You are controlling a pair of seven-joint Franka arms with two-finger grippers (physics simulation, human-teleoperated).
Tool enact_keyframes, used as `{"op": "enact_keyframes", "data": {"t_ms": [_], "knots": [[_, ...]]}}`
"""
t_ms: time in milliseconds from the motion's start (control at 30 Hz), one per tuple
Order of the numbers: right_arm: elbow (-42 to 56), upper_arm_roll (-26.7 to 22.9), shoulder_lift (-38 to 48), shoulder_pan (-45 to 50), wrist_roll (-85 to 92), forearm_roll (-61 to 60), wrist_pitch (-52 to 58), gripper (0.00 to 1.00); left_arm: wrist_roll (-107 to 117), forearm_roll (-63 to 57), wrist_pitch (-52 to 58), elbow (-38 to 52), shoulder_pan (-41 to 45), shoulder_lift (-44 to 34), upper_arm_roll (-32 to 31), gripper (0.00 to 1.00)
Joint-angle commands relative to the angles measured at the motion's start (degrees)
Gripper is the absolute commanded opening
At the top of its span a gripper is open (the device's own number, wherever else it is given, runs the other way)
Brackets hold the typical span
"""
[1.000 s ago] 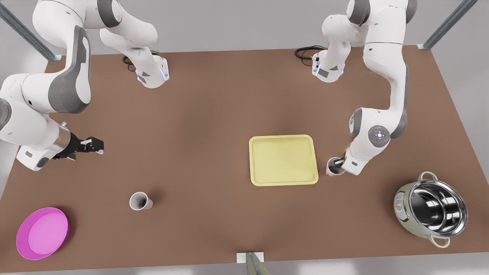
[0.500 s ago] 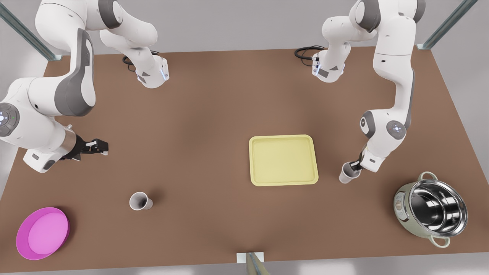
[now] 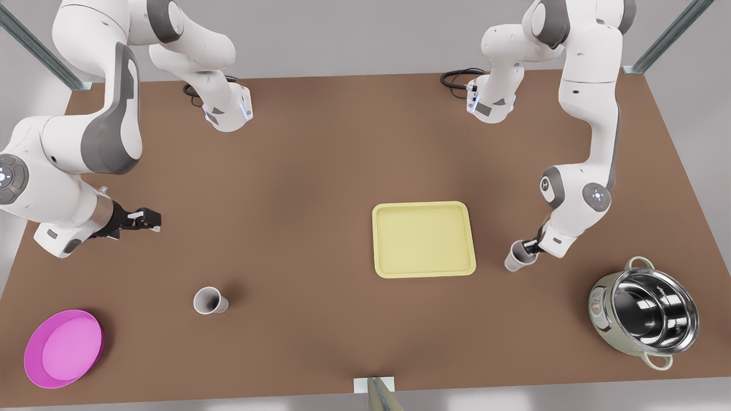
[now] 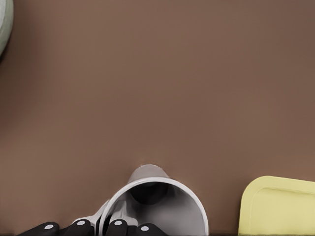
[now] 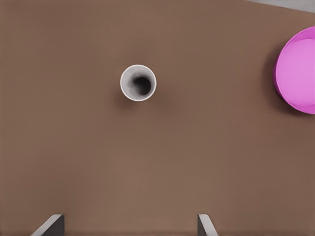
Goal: Use the left arm to pick up the white IKEA cup from the tray and place it on the middle-left position; use the right arm to pick up the white IKEA cup from the tray and place it on the middle-right position
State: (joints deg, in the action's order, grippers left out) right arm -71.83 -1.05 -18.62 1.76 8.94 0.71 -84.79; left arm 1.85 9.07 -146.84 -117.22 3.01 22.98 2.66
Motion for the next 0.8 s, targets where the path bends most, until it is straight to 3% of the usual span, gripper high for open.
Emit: {"op": "enact_keyframes", "data": {"t_ms": [0,200,233,267,400,500,600,633,767], "knots": [[0.03,-0.01,0.07,0.00,-0.50,-0.01,0.07,1.00,-6.24,0.77,3.75,-0.03,-0.02,0.32,-0.03,0.15],[-0.15,0.08,0.07,0.09,-0.41,0.08,0.51,1.00,-5.98,0.77,3.75,0.06,-0.02,1.46,-0.03,0.18],[-0.24,0.08,0.07,0.09,-0.59,0.08,1.29,1.00,-6.33,0.77,3.66,0.06,-0.02,1.37,-0.03,0.51],[-0.24,0.08,0.07,0.09,-0.59,1.75,1.65,1.00,-6.42,0.77,3.75,0.06,-0.02,1.37,-0.03,1.00],[-0.41,0.00,0.07,0.00,-0.68,1.75,1.65,1.00,-6.33,0.68,3.93,0.50,-0.02,0.32,0.06,1.00],[-0.41,-0.01,-0.02,0.09,-0.59,1.75,1.65,1.00,-6.07,0.16,26.59,7.44,0.06,-7.06,0.24,1.00],[-0.41,0.00,-0.02,0.09,-0.59,1.75,1.65,1.00,-4.41,-0.02,48.31,28.53,0.15,-9.44,0.06,1.00],[-0.41,0.08,-0.02,0.09,-0.59,1.75,1.65,1.00,3.94,0.16,48.49,31.70,0.33,-9.44,-0.38,1.00],[-0.41,-0.01,-0.02,0.00,-0.50,1.75,1.65,1.00,2.81,-6.00,49.72,31.87,0.94,-9.62,-2.66,1.00]]}}
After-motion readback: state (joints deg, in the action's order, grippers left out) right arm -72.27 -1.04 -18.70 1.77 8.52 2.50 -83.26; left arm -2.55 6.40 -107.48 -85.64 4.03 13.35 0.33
